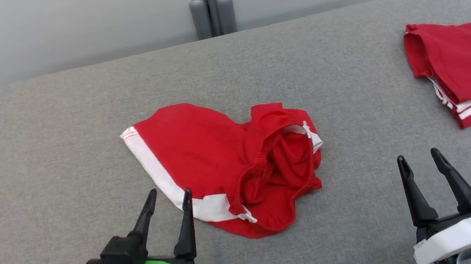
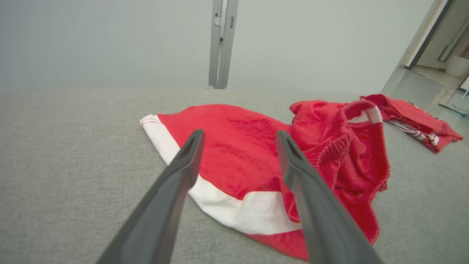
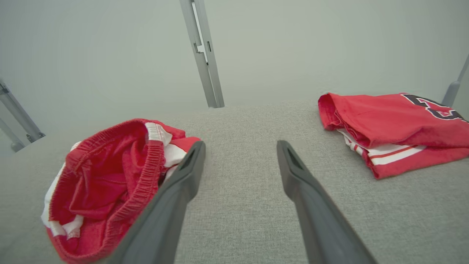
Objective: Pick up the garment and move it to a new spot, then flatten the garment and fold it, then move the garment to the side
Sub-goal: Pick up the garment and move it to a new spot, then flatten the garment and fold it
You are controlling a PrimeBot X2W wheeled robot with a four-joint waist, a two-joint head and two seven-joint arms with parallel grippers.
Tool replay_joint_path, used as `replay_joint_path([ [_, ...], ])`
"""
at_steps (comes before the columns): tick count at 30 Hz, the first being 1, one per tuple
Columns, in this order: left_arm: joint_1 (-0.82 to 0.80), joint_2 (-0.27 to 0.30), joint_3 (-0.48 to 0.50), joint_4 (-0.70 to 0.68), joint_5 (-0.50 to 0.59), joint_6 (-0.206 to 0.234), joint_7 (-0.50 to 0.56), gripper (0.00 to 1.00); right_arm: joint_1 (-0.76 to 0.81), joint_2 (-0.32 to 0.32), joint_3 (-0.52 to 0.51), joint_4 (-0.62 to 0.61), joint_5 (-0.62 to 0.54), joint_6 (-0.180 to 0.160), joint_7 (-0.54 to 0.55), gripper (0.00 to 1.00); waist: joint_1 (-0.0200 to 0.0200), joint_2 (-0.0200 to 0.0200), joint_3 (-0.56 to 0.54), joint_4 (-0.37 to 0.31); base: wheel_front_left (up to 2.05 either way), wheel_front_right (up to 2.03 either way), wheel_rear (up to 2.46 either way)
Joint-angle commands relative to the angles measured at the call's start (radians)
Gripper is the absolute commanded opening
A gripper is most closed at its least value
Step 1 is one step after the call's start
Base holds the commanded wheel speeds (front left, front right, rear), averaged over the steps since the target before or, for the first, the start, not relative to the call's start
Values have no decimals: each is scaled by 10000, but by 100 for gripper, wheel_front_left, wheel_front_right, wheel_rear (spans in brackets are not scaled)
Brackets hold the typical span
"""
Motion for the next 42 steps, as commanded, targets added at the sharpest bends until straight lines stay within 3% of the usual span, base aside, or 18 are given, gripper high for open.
replay_joint_path([
  [1,380,-58,296,-223,169,117,4,100,162,39,32,35,67,-9,-2,100,0,0,-1036,1156,0,0,0],
  [7,1553,-418,1583,-1222,750,309,4,100,307,165,222,164,91,-9,0,100,0,0,-1227,1341,0,0,0],
  [11,2328,-608,2060,-2087,1280,-82,4,100,604,248,413,173,70,-8,0,100,0,0,-1447,1240,0,0,0],
  [16,2965,-664,2356,-2269,1695,-174,4,100,1029,293,614,193,71,-8,0,100,0,0,-1779,1074,0,0,0],
  [42,2856,-677,2039,-1887,1945,-142,4,100,1335,573,85,-66,-98,-8,-2,100,0,0,-1808,739,0,0,0],
])
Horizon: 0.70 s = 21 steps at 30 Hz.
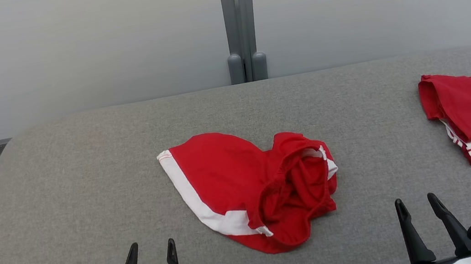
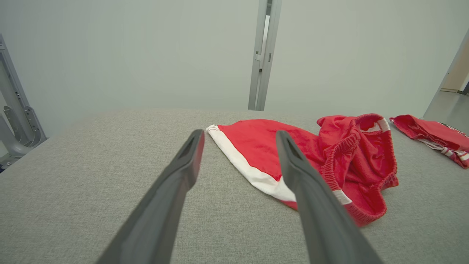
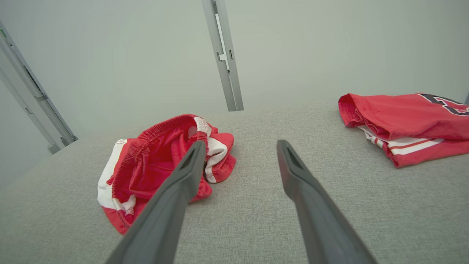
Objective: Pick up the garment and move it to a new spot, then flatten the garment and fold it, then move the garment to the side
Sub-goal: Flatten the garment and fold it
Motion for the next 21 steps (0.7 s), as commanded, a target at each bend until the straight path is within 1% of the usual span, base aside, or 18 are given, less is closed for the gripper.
replay_joint_path([
  [1,-159,0,15,4,43,43,2,100,-96,11,-2,-47,-15,-9,0,100,0,0,14,-3,0,0,0],
  [21,-211,1,-108,109,158,137,2,100,-129,18,92,9,158,-8,-2,100,0,0,20,3,0,0,0],
])
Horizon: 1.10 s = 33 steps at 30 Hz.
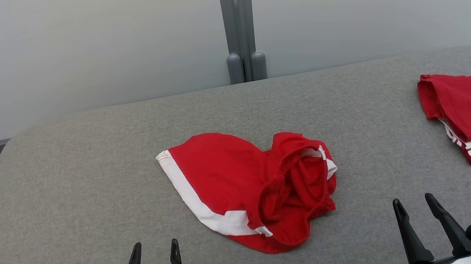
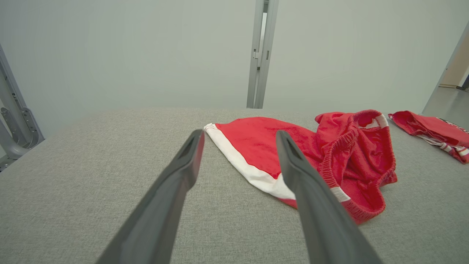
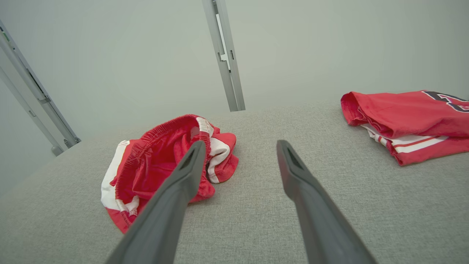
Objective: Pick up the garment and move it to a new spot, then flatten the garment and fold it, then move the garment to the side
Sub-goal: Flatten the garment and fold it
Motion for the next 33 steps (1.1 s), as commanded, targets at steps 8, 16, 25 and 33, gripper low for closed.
replay_joint_path([
  [8,-208,3,-100,51,8,62,2,100,-106,8,7,-18,70,-8,-2,100,0,0,38,27,0,0,0],
  [16,-257,2,-178,142,29,27,2,100,-98,6,-47,-42,112,-8,0,100,0,0,80,134,0,0,0],
  [25,-377,4,-883,389,-399,-472,3,100,-186,7,51,-95,45,-8,-2,100,0,0,267,99,0,0,0],
  [33,-1812,13,-3058,1476,-665,-853,2,100,-309,-45,145,-191,10,-8,-2,100,0,0,815,-291,0,0,0],
])
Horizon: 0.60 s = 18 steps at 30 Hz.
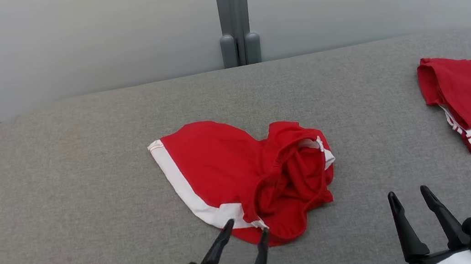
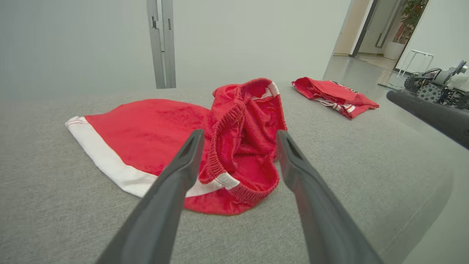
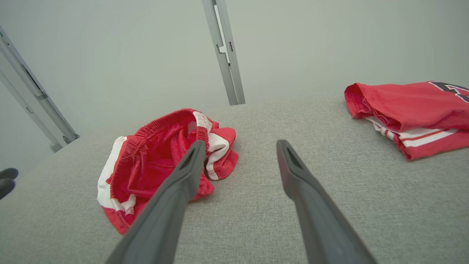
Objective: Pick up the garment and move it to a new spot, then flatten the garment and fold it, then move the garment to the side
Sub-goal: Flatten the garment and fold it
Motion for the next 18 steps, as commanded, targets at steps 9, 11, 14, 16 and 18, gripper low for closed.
replay_joint_path([
  [9,-3709,41,-2882,1571,-1663,-69,51,100,-1079,-238,361,-96,19,-8,0,100,0,0,1922,-1147,0,0,0],
  [11,-4287,41,-3326,1969,-2186,-70,140,100,-1246,-226,433,-79,31,-8,-1,100,0,0,2161,-1313,0,0,0],
  [14,-5157,44,-3455,2506,-2780,-70,140,100,-1476,-221,513,-44,47,-8,-1,100,0,0,2459,-1554,0,0,0],
  [16,-5555,33,-3504,2814,-3036,27,116,100,-1606,-206,489,-30,56,-8,-1,100,0,0,2614,-1693,0,0,0],
  [18,-5924,38,-3560,3092,-3215,238,102,100,-1702,-183,492,-19,65,-8,-1,100,0,0,2713,-1825,0,0,0],
])
